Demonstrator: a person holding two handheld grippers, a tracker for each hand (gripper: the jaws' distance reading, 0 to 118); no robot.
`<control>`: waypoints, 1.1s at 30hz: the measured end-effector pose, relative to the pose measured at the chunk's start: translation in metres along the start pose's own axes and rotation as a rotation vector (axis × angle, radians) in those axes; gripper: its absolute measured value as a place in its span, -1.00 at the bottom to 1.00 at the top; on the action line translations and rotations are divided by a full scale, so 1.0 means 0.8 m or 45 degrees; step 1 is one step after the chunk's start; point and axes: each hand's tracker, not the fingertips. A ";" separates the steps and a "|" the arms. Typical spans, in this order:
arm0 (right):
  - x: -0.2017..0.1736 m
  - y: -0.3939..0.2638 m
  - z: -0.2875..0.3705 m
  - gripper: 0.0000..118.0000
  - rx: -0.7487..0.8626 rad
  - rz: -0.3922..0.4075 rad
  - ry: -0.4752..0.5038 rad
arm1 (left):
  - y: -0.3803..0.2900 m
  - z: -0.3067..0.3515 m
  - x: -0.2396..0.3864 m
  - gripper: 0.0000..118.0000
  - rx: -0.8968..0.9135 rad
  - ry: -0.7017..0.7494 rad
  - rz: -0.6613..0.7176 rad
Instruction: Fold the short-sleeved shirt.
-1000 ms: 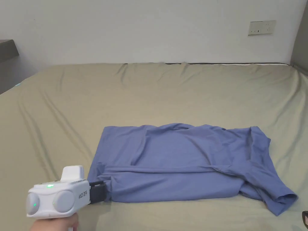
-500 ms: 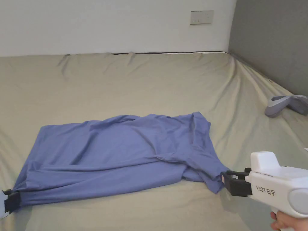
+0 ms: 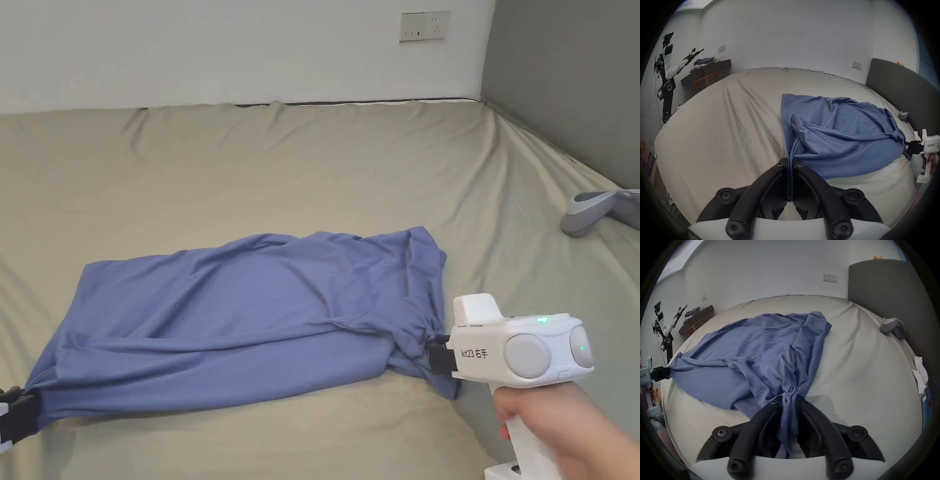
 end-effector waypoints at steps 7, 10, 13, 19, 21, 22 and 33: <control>0.027 0.021 0.057 -0.80 0.102 -0.110 0.003 | 0.016 0.016 -0.014 -0.96 0.008 -0.053 0.052; 0.034 0.030 0.097 -0.80 0.127 -0.074 -0.019 | 0.027 0.031 -0.019 -0.96 0.027 -0.075 0.048; 0.049 0.032 0.139 -0.80 0.148 -0.088 -0.010 | 0.035 0.054 -0.028 -0.96 0.046 -0.139 0.083; 0.044 -0.007 0.222 -0.80 0.150 -0.053 0.011 | 0.016 0.111 -0.043 -0.96 0.027 -0.209 0.049; 0.040 -0.026 0.244 -0.80 0.151 -0.048 0.030 | 0.004 0.129 -0.051 -0.96 0.027 -0.206 0.039; 0.041 -0.032 0.250 -0.80 0.150 -0.058 0.040 | -0.002 0.137 -0.055 -0.96 0.026 -0.215 0.047; 0.017 -0.119 0.242 -0.80 -0.019 0.033 0.014 | -0.101 0.137 -0.084 -0.96 -0.192 -0.184 0.066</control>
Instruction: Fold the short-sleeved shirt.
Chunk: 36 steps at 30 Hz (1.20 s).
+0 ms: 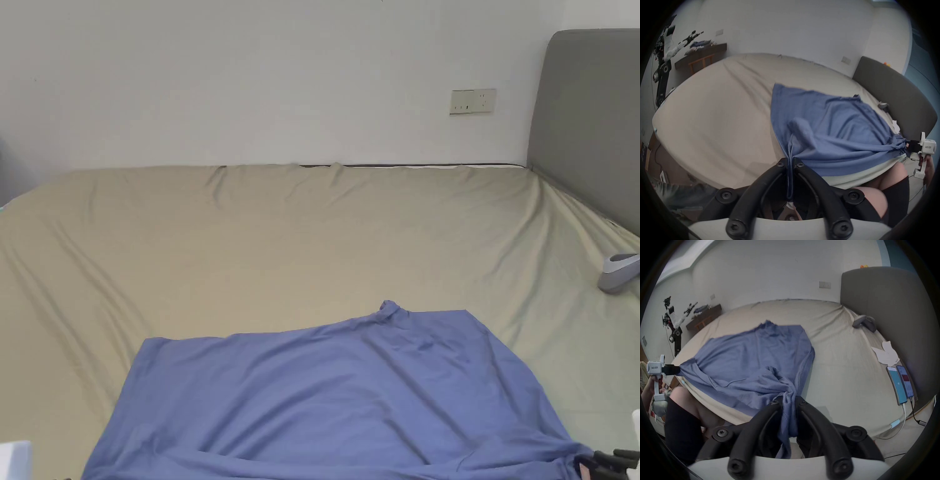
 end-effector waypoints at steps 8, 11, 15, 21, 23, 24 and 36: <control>0.026 -0.006 -0.064 -0.35 -0.045 -0.038 -0.120 | -0.019 -0.047 -0.013 -0.55 -0.047 0.116 -0.084; 0.040 0.002 -0.048 0.79 0.091 -0.077 -0.170 | -0.008 -0.031 -0.020 0.57 0.027 0.149 -0.125; 0.027 0.038 -0.015 0.88 0.312 -0.058 -0.108 | 0.032 0.008 -0.001 0.64 0.270 0.192 -0.105; -0.025 0.110 -0.018 0.00 0.519 0.066 0.016 | 0.106 0.009 0.052 -1.00 0.516 0.163 -0.157; -0.047 0.131 -0.038 -1.00 0.512 0.141 -0.041 | 0.131 -0.021 0.060 -1.00 0.510 0.179 -0.159; -0.056 0.136 -0.047 -1.00 0.476 0.175 -0.007 | 0.143 -0.035 0.062 -1.00 0.480 0.169 -0.154; -0.061 0.157 -0.099 -1.00 0.402 0.193 0.114 | 0.277 -0.293 0.015 0.08 0.020 0.291 -0.068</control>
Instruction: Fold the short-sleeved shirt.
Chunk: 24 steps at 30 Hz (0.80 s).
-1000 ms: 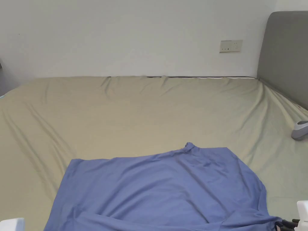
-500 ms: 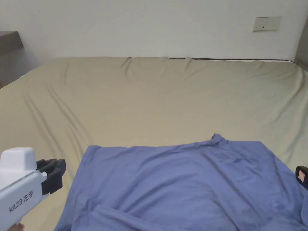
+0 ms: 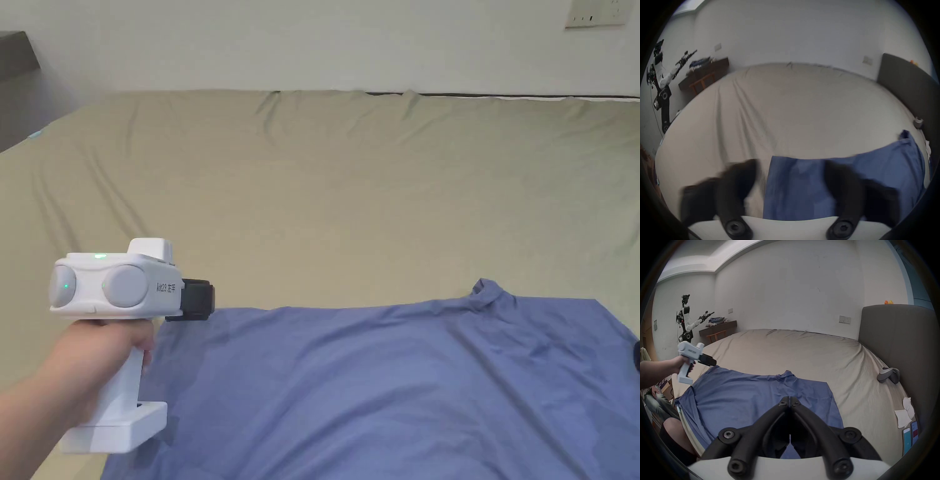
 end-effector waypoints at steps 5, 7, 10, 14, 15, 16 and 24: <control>0.008 -0.001 -0.007 -1.00 -0.068 0.063 -0.021 | -0.012 -0.060 0.008 0.25 -0.082 0.045 -0.089; 0.015 -0.003 -0.013 -1.00 -0.085 0.070 -0.044 | -0.013 -0.046 0.011 0.15 0.015 0.041 -0.067; 0.033 -0.003 -0.029 -1.00 -0.104 0.032 -0.079 | -0.017 -0.017 0.029 -0.96 0.029 0.044 -0.078; 0.068 -0.001 -0.072 -0.84 -0.201 -0.041 -0.175 | -0.021 0.023 0.018 -0.96 0.083 -0.043 -0.035; 0.081 0.002 -0.085 -0.43 -0.237 -0.087 -0.155 | -0.021 0.032 0.016 -0.96 0.093 -0.056 -0.030; 0.095 0.003 -0.102 0.13 -0.253 -0.133 -0.138 | -0.019 0.041 0.012 -0.96 0.105 -0.065 -0.028; 0.140 0.001 -0.224 0.71 -0.391 -0.250 -0.231 | -0.020 0.068 0.012 -0.96 0.127 -0.100 -0.061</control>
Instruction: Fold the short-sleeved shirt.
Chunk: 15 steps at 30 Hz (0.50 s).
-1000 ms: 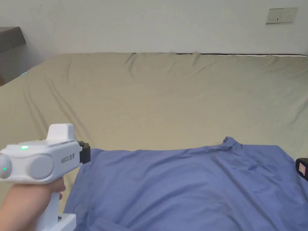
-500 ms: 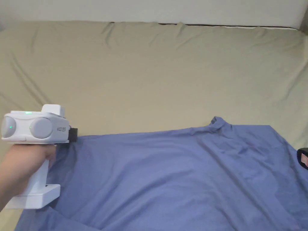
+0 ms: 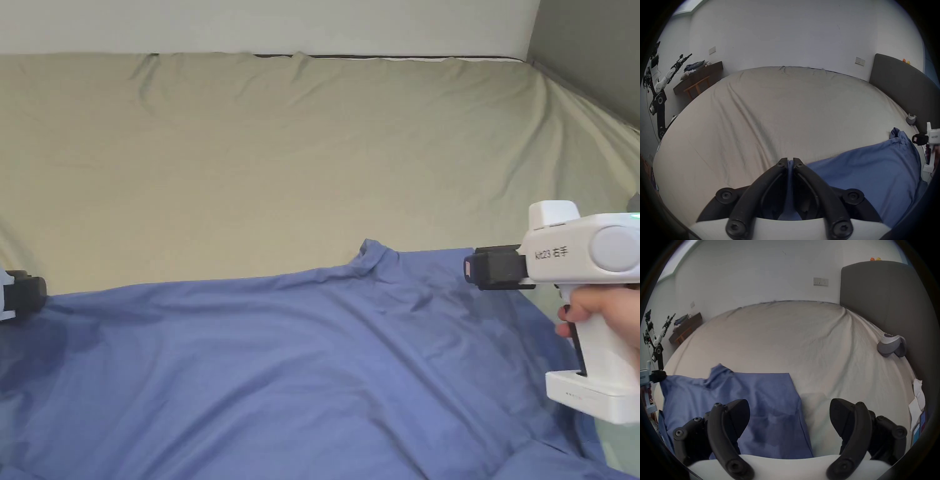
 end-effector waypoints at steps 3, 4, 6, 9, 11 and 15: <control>-0.005 -0.014 -0.029 0.16 -0.200 -0.040 0.060 | -0.004 0.000 -0.001 -0.96 -0.019 0.003 0.005; -0.015 -0.020 -0.027 0.13 -0.229 0.060 -0.074 | -0.004 -0.002 -0.003 -0.96 -0.020 0.002 0.005; -0.035 -0.016 -0.015 -0.14 -0.074 0.286 -0.023 | -0.007 0.000 -0.002 -0.96 -0.032 0.004 -0.008; -0.028 -0.018 0.001 -0.96 -0.116 0.151 0.032 | -0.005 0.008 -0.003 -0.96 -0.024 0.007 -0.025; -0.028 -0.016 0.017 -0.96 -0.018 0.166 0.004 | 0.003 0.017 -0.006 -0.96 -0.003 -0.007 0.008; -0.013 0.001 0.059 -0.96 0.076 0.061 0.054 | 0.022 0.049 -0.006 -0.96 0.090 -0.032 0.023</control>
